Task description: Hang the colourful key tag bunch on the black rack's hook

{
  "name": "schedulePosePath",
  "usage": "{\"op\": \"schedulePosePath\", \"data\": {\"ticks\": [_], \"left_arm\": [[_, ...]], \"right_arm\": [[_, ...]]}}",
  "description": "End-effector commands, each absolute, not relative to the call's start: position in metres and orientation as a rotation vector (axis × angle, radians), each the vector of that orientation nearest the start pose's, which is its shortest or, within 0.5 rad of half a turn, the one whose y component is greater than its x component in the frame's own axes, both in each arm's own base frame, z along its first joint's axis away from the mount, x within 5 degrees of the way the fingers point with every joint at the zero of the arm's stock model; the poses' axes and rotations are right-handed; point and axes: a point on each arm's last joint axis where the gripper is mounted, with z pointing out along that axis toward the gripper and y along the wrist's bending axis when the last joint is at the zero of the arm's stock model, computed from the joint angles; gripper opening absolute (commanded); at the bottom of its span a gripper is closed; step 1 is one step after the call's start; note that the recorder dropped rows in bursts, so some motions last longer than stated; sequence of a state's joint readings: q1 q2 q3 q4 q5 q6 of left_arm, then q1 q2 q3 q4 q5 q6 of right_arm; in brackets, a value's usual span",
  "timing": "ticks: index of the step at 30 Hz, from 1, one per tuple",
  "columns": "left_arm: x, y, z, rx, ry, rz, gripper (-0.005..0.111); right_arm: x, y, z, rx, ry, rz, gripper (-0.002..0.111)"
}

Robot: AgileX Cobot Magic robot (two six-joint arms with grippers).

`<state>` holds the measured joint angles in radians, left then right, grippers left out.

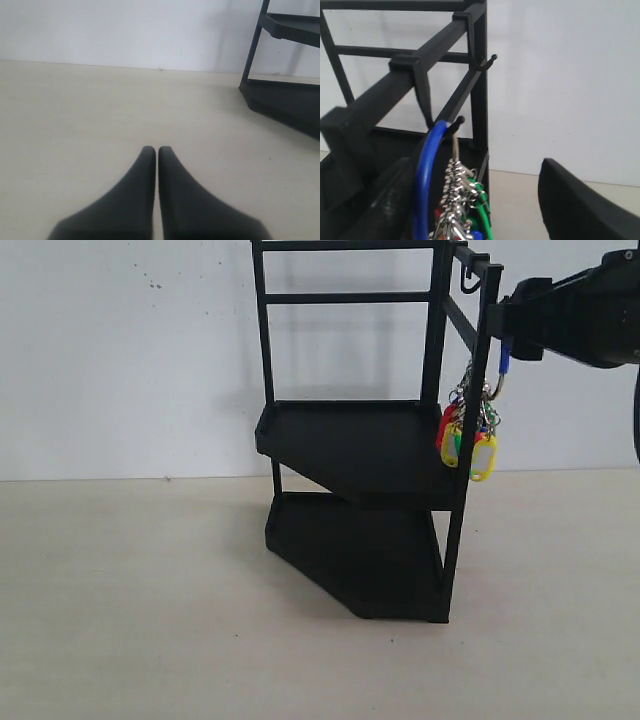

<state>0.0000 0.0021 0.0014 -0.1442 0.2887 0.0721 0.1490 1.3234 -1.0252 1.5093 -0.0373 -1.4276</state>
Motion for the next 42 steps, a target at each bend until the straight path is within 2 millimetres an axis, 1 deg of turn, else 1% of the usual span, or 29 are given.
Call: {"op": "schedulePosePath", "data": {"ticks": [1, 3, 8, 10, 12, 13, 14, 15, 16, 17, 18, 19, 20, 21, 22, 24, 26, 42], "left_arm": [[0.055, -0.004, 0.188, -0.023, 1.766, -0.079, 0.004], [0.055, -0.004, 0.188, -0.023, 1.766, -0.079, 0.004], [0.055, -0.004, 0.188, -0.023, 1.766, -0.079, 0.004], [0.055, -0.004, 0.188, -0.023, 1.766, -0.079, 0.004], [0.055, -0.004, 0.188, -0.023, 1.766, -0.079, 0.004], [0.055, -0.004, 0.188, -0.023, 1.766, -0.079, 0.004], [0.055, -0.004, 0.188, -0.023, 1.766, -0.079, 0.004], [0.055, -0.004, 0.188, -0.023, 1.766, -0.079, 0.004], [0.055, -0.004, 0.188, -0.023, 1.766, -0.079, 0.004], [0.055, -0.004, 0.188, -0.023, 1.766, -0.079, 0.004], [0.055, -0.004, 0.188, -0.023, 1.766, -0.079, 0.004], [0.055, -0.004, 0.188, -0.023, 1.766, -0.079, 0.004], [0.055, -0.004, 0.188, -0.023, 1.766, -0.079, 0.004], [0.055, -0.004, 0.188, -0.023, 1.766, -0.079, 0.004], [0.055, -0.004, 0.188, -0.023, 1.766, -0.079, 0.004], [0.055, -0.004, 0.188, -0.023, 1.766, -0.079, 0.004], [0.055, -0.004, 0.188, -0.023, 1.766, -0.079, 0.004], [0.055, -0.004, 0.188, -0.023, 1.766, -0.079, 0.004]], "right_arm": [[0.288, 0.034, 0.377, 0.024, 1.708, 0.081, 0.054], [0.277, 0.032, 0.389, 0.027, 1.665, 0.081, 0.048], [0.25, 0.027, 0.414, 0.057, 1.574, 0.116, 0.05], [0.24, 0.026, 0.417, 0.06, 1.553, 0.12, 0.05], [0.229, 0.022, 0.416, 0.108, 1.546, 0.131, 0.05], [0.225, 0.02, 0.412, 0.142, 1.552, 0.13, 0.048], [0.22, 0.016, 0.406, 0.19, 1.563, 0.129, 0.043], [0.216, 0.012, 0.397, 0.235, 1.583, 0.117, 0.035], [0.207, 0.007, 0.375, 0.289, 1.645, 0.078, 0.014], [0.202, 0.005, 0.364, 0.26, 1.674, 0.036, 0.002], [0.194, 0.007, 0.342, 0.226, 1.726, 0.04, 0.0], [0.19, 0.009, 0.331, 0.196, 1.752, 0.063, 0.0], [0.18, 0.013, 0.312, 0.152, 1.789, 0.102, 0.0], [0.175, 0.014, 0.303, 0.135, 1.808, 0.119, 0.0], [0.167, 0.014, 0.287, 0.119, 1.844, 0.123, 0.0], [0.158, 0.012, 0.272, 0.124, 1.873, 0.105, 0.0], [0.155, 0.01, 0.268, 0.131, 1.876, 0.099, 0.0], [0.154, 0.007, 0.268, 0.162, 1.878, 0.069, 0.0]]}}
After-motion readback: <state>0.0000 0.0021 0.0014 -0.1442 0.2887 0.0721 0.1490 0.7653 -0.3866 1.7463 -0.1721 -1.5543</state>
